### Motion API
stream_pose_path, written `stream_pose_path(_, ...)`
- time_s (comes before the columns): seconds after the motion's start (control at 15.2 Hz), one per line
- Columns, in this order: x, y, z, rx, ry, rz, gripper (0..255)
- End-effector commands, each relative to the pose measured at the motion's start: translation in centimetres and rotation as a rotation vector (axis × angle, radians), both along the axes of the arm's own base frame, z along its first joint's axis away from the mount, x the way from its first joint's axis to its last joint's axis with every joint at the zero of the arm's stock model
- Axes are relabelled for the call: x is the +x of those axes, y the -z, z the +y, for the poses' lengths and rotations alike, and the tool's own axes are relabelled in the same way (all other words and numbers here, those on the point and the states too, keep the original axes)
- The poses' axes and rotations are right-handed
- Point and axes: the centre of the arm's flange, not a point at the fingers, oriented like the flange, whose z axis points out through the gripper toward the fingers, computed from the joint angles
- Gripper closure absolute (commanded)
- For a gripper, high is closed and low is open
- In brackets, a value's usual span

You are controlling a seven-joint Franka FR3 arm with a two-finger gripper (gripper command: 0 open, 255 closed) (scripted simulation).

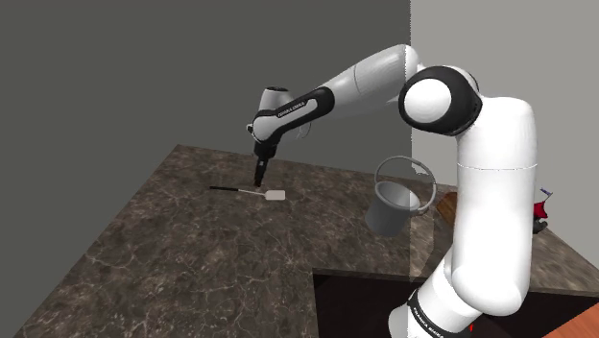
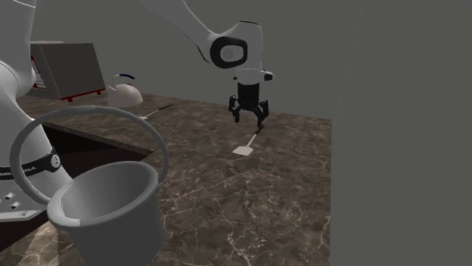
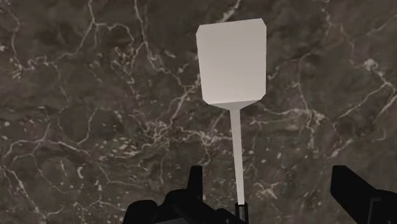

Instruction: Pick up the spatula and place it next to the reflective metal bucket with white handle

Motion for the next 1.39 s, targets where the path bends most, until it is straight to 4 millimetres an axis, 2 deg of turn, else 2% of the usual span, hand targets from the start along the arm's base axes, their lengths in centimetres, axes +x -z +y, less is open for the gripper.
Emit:
stream_pose_path(0.0,1.7,1.6,1.1,0.005,-0.036,-0.008,0)
stream_pose_path(0.13,3.0,2.6,1.9,0.009,-0.061,-0.013,0)
stream_pose_path(0.66,3.1,6.6,2.1,0.009,-0.061,-0.013,0)
stream_pose_path(1.12,3.1,6.6,2.1,0.009,-0.061,-0.013,0)
stream_pose_path(1.19,3.1,6.6,2.1,0.009,-0.061,-0.013,255)
stream_pose_path(1.32,3.1,6.6,2.1,0.009,-0.061,-0.013,255)
